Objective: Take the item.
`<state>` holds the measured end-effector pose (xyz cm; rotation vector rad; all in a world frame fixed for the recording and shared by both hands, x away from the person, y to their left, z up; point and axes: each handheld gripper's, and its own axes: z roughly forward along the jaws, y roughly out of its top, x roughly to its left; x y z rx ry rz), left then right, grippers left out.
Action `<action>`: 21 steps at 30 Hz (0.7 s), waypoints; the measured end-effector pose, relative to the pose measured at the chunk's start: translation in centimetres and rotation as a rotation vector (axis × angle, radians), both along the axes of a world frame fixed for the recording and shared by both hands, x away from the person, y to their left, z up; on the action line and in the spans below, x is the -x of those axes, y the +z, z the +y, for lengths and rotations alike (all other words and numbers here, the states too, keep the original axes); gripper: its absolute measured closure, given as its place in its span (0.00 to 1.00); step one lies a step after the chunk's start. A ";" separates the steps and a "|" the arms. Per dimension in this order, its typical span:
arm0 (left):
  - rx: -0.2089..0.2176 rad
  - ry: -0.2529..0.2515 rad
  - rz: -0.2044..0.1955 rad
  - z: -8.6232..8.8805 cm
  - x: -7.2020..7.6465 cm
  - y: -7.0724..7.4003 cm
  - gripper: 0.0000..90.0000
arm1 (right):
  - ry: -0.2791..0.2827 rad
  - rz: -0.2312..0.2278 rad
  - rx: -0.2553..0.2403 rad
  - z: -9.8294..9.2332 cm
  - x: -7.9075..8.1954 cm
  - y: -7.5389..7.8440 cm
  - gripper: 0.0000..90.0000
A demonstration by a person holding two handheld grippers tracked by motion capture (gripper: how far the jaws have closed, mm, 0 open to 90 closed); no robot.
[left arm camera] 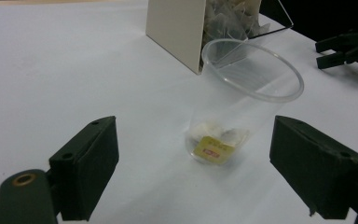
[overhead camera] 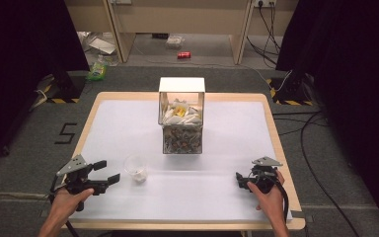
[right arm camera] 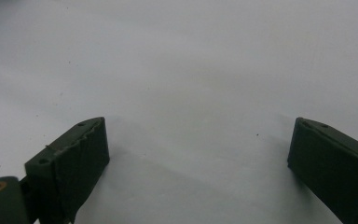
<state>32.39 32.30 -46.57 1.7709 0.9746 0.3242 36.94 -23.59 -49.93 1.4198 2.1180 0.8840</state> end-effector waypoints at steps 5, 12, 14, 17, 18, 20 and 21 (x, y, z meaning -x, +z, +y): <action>-0.017 0.001 0.009 0.3 0.3 -0.7 0.17 | 0.004 -0.003 0.003 0.0 0.0 0.0 0.07; -0.047 0.003 0.031 0.5 0.7 -1.7 0.17 | 0.004 -0.003 0.004 0.0 0.0 0.0 0.07; -0.057 0.006 0.035 0.5 0.8 -2.0 0.17 | 0.004 -0.004 0.004 0.0 0.0 0.0 0.07; -0.068 0.011 0.045 0.7 1.0 -2.3 0.17 | 0.005 -0.004 0.003 0.0 0.0 0.0 0.07; -0.075 0.012 0.046 0.7 1.0 -2.5 0.17 | 0.007 -0.004 0.003 0.0 0.0 0.0 0.07; -0.092 0.018 0.048 0.6 1.1 -2.6 0.17 | 0.004 -0.003 0.003 0.0 0.0 0.0 0.07; -0.099 0.017 0.051 0.6 1.2 -2.7 0.17 | 0.005 -0.004 0.004 0.0 0.0 0.0 0.07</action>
